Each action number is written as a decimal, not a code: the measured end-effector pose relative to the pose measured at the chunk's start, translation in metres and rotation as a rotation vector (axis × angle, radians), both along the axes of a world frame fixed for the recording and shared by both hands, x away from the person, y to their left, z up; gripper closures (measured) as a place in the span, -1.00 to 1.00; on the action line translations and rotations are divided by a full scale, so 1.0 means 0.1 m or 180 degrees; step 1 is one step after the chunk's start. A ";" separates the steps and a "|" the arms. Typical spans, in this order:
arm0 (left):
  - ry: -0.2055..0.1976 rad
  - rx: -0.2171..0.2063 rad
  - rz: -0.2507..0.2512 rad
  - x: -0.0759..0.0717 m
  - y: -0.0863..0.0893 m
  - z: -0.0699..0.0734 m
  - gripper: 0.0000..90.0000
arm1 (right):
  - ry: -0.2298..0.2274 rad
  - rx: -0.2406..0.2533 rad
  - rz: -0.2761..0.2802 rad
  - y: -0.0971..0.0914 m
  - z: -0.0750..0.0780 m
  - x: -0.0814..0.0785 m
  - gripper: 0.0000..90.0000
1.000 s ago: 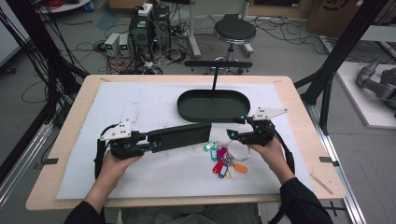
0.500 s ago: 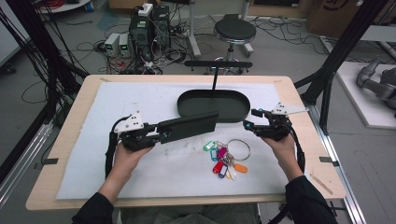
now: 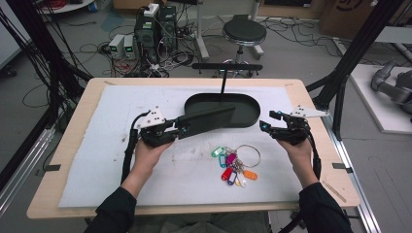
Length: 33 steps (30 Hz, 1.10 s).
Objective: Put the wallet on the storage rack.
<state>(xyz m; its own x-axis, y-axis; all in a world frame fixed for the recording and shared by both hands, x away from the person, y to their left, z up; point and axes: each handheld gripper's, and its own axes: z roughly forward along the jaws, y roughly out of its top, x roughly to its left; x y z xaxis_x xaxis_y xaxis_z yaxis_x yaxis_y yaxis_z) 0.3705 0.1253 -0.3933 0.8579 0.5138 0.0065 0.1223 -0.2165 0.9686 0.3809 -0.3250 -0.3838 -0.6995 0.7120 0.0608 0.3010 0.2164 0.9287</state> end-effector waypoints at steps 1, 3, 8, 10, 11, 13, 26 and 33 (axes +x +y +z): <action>-0.0007 -0.0006 0.0003 0.02 -0.02 0.00 0.67 | 0.0000 0.0000 0.0000 0.00 0.00 0.00 -0.27; -0.0010 -0.0033 0.0030 0.09 -0.11 0.00 0.67 | 0.0005 0.0024 -0.0044 -0.03 0.00 0.00 -0.27; -0.0015 -0.0075 0.0061 0.19 -0.20 -0.01 0.66 | -0.0002 0.0051 -0.0081 -0.06 0.01 -0.01 -0.26; -0.0012 -0.0062 0.0086 0.27 -0.27 -0.01 0.67 | -0.0011 0.0060 -0.0102 -0.08 0.02 -0.01 -0.26; -0.0020 -0.0062 0.0104 0.29 -0.29 -0.01 0.66 | -0.0007 0.0064 -0.0109 -0.08 0.02 -0.01 -0.26; -0.0022 -0.0067 0.0121 0.31 -0.31 -0.02 0.67 | 0.0000 0.0065 -0.0111 -0.08 0.02 -0.01 -0.27; -0.0002 -0.0008 0.0256 0.64 -0.54 -0.06 0.67 | -0.0017 0.0080 -0.0136 -0.10 0.02 -0.01 -0.26; 0.0034 -0.0020 0.0251 0.76 -0.66 -0.10 0.67 | -0.0006 0.0085 -0.0137 -0.10 0.02 -0.01 -0.26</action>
